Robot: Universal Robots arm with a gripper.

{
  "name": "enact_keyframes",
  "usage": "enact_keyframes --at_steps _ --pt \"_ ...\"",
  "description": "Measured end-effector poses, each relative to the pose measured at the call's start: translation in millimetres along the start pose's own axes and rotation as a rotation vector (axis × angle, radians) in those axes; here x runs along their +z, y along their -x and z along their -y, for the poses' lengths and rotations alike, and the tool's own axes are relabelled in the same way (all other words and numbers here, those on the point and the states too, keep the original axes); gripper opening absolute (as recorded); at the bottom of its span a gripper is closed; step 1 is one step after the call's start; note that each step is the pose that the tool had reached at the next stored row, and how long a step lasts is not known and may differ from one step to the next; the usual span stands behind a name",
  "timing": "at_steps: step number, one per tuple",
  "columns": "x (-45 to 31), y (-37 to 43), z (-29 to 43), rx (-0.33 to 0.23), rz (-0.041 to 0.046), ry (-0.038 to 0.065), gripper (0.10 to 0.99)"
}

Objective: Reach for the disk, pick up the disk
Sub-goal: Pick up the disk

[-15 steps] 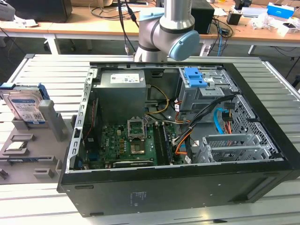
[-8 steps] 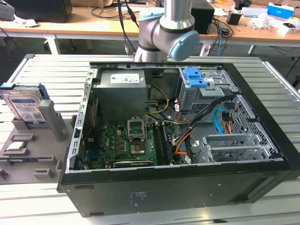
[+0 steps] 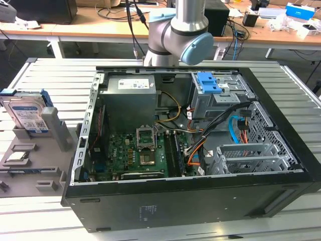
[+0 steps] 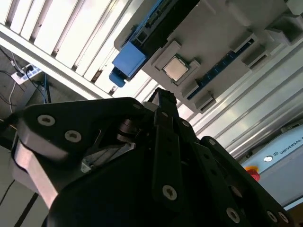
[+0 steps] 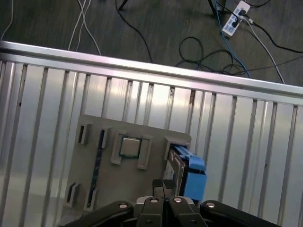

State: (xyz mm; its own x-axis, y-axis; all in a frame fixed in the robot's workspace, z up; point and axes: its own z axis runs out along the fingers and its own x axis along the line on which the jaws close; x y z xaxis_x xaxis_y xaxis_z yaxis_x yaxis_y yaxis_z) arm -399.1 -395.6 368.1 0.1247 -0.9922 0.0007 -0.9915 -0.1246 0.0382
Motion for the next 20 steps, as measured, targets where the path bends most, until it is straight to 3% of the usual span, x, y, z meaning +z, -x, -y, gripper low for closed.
enact_keyframes --at_steps 13,20 --pt "0.2 0.0 0.0 0.207 0.0078 0.000 0.106" --pt "0.1 0.0 0.0 0.212 0.0078 0.000 0.106"
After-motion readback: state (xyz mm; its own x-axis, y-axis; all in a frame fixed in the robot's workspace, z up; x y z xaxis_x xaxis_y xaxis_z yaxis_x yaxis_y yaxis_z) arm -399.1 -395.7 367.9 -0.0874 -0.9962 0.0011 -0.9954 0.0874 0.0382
